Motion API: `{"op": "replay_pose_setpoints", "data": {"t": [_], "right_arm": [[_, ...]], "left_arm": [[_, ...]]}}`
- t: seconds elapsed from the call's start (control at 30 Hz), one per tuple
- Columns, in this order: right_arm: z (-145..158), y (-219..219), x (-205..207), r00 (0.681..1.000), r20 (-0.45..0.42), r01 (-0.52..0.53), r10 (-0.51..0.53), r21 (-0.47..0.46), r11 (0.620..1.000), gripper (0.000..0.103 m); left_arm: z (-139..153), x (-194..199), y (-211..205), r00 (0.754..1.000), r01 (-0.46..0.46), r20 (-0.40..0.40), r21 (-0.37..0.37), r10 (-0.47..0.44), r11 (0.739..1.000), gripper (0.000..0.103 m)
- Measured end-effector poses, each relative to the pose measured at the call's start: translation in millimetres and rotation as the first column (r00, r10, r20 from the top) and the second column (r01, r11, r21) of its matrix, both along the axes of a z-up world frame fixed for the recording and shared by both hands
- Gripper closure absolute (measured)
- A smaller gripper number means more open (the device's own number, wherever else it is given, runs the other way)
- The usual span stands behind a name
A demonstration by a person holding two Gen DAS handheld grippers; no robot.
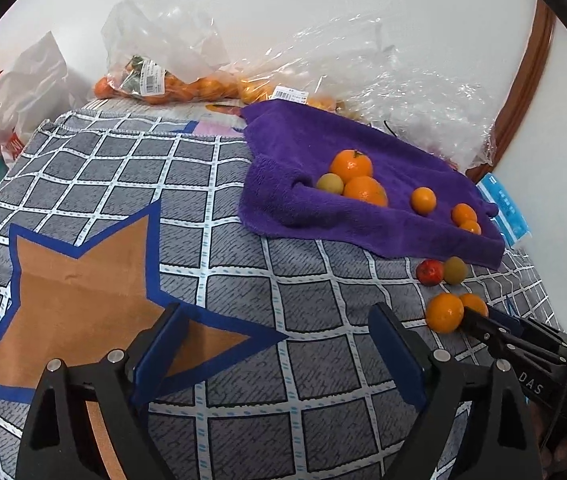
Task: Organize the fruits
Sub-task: 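Lift the orange with the right gripper while the left gripper grasps another orange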
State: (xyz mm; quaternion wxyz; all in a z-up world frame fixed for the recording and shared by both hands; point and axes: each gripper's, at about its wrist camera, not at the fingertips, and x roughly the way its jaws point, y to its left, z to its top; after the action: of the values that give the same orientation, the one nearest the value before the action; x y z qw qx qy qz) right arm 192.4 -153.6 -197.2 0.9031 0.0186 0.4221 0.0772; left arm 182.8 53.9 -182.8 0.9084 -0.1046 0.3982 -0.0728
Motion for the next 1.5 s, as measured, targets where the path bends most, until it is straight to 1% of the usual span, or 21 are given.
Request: {"op": "replay_pose_setpoints", "data": {"t": [0.17,0.27,0.43,0.53,0.63,0.77,0.9,0.97,1.0,1.1,1.2,1.37,1.43,1.5], "right_arm": [[4,-6,-11,0.999,0.038,0.021,-0.02,-0.024,0.999,0.07],[9,-15,-16,0.998,0.047,0.029,-0.029,-0.002,1.0,0.071],[18,-34,-21,0.995,0.07,0.076,-0.076,0.005,0.997,0.07],[20,-44,-21,0.992,0.077,0.1,-0.101,0.007,0.995,0.07],[22,-54,-22,0.99,0.082,0.118,-0.118,0.009,0.993,0.07],[23,-67,-22,0.986,0.089,0.143,-0.143,0.007,0.99,0.07],[23,-83,-24,0.98,0.09,0.174,-0.175,0.015,0.985,0.07],[23,-87,-24,0.979,0.088,0.183,-0.184,0.018,0.983,0.07],[22,-89,-24,0.978,0.087,0.186,-0.187,0.019,0.982,0.07],[24,-93,-26,0.977,0.094,0.191,-0.191,0.015,0.982,0.07],[23,-96,-26,0.977,0.095,0.189,-0.19,0.016,0.982,0.07],[22,-97,-28,0.978,0.103,0.182,-0.182,0.005,0.983,0.07],[22,-97,-31,0.978,0.115,0.179,-0.177,-0.005,0.984,0.07],[22,-99,-33,0.978,0.121,0.174,-0.172,-0.008,0.985,0.07]], "left_arm": [[1,-1,-1,1.0,0.002,0.008,0.005,-0.002,1.0,0.014],[3,-2,-5,1.0,0.015,0.002,0.022,-0.015,1.0,0.015],[17,-8,-26,0.998,0.065,-0.004,0.067,-0.065,0.996,0.015],[27,-11,-38,0.996,0.093,0.008,0.07,-0.094,0.993,0.015],[28,-6,-51,0.993,0.117,-0.017,0.081,-0.116,0.99,0.015],[30,-2,-68,0.992,0.125,-0.011,0.128,-0.124,0.984,0.015],[29,5,-79,0.99,0.141,-0.031,0.112,-0.138,0.984,0.016],[26,7,-82,0.989,0.147,-0.042,0.107,-0.144,0.983,0.02],[25,8,-82,0.988,0.15,-0.045,0.101,-0.146,0.984,0.021],[23,8,-81,0.985,0.169,-0.055,0.056,-0.166,0.984,0.021],[23,4,-81,0.981,0.192,-0.04,0.024,-0.191,0.981,0.021],[21,8,-88,0.973,0.221,-0.064,-0.018,-0.221,0.975,0.021],[20,11,-93,0.969,0.233,-0.076,-0.025,-0.235,0.972,0.021],[18,13,-101,0.966,0.245,-0.086,-0.01,-0.245,0.969,0.021]]}}
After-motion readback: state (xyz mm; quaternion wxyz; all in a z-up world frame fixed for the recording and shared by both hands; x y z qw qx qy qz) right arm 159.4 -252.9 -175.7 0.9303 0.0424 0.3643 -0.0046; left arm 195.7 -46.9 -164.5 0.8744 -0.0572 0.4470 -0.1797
